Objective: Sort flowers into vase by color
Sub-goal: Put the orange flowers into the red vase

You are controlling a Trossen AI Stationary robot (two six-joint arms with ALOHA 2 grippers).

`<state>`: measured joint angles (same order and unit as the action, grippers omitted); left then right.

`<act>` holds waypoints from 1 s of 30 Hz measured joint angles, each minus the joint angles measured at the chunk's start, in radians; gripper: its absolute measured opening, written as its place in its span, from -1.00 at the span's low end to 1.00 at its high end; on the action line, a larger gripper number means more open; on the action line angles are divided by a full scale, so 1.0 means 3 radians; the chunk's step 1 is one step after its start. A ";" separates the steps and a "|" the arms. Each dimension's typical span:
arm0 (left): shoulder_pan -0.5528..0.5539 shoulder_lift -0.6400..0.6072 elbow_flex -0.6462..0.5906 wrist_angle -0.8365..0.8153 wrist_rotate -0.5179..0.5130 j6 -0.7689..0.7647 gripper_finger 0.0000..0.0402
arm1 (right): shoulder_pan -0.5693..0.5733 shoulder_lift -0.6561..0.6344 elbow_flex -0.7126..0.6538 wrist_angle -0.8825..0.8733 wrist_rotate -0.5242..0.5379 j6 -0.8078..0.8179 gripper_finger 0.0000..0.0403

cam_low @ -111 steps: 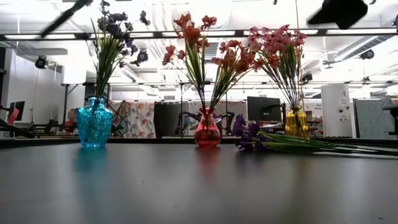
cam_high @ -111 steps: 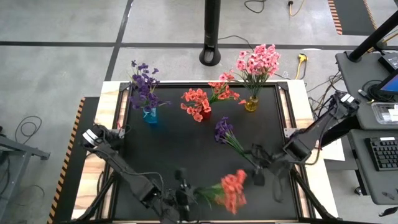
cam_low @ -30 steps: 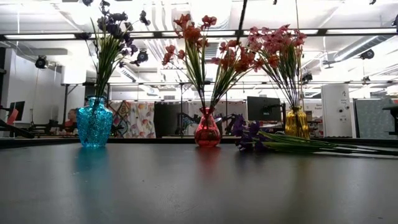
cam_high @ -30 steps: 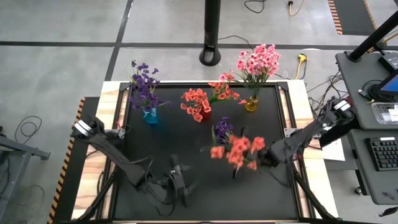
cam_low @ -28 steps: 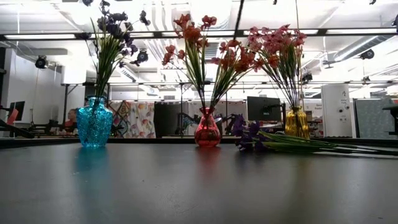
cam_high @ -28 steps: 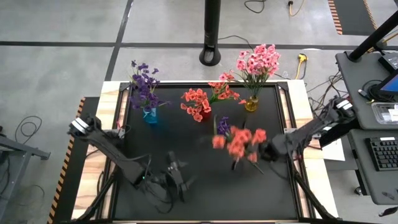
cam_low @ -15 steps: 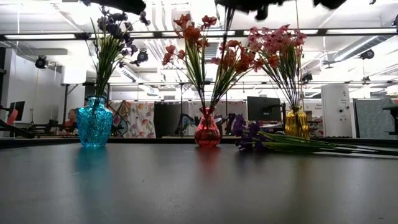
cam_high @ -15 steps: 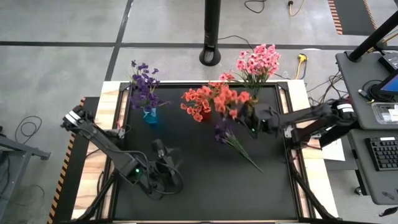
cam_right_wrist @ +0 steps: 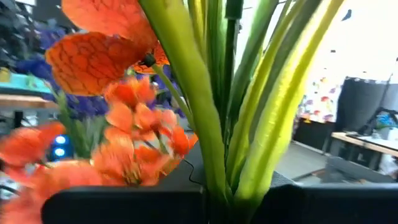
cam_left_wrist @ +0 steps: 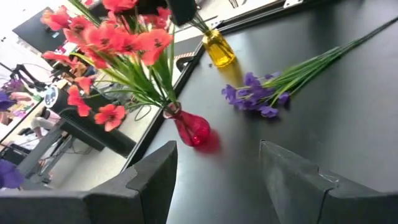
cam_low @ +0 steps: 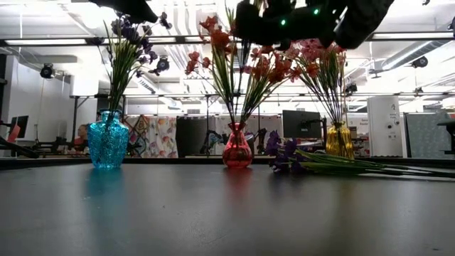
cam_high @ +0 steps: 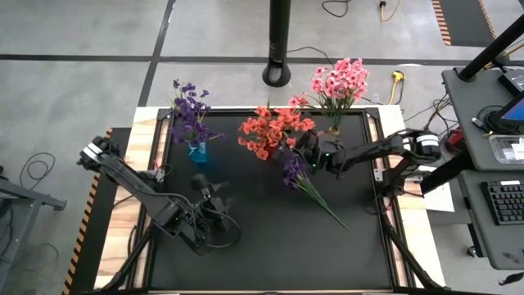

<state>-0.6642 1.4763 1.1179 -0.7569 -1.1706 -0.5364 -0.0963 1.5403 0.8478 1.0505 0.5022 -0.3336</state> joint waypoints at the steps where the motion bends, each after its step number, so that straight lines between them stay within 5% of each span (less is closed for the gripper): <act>1: 0.0002 -0.0022 0.0000 -0.0023 0.0000 0.0000 0.04 | -0.0010 0.0035 0.0000 0.0028 0.0011 -0.0015 -0.95; 30: 0.0024 -0.0102 0.0000 -0.0248 -0.0171 0.0000 0.04 | -0.0234 0.0215 0.0009 -0.0232 0.0079 0.0577 -0.92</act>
<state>-0.6571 1.4456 1.1179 -0.8314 -1.2220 -0.5365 -0.1665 1.6047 0.8505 0.9808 0.5259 -0.1604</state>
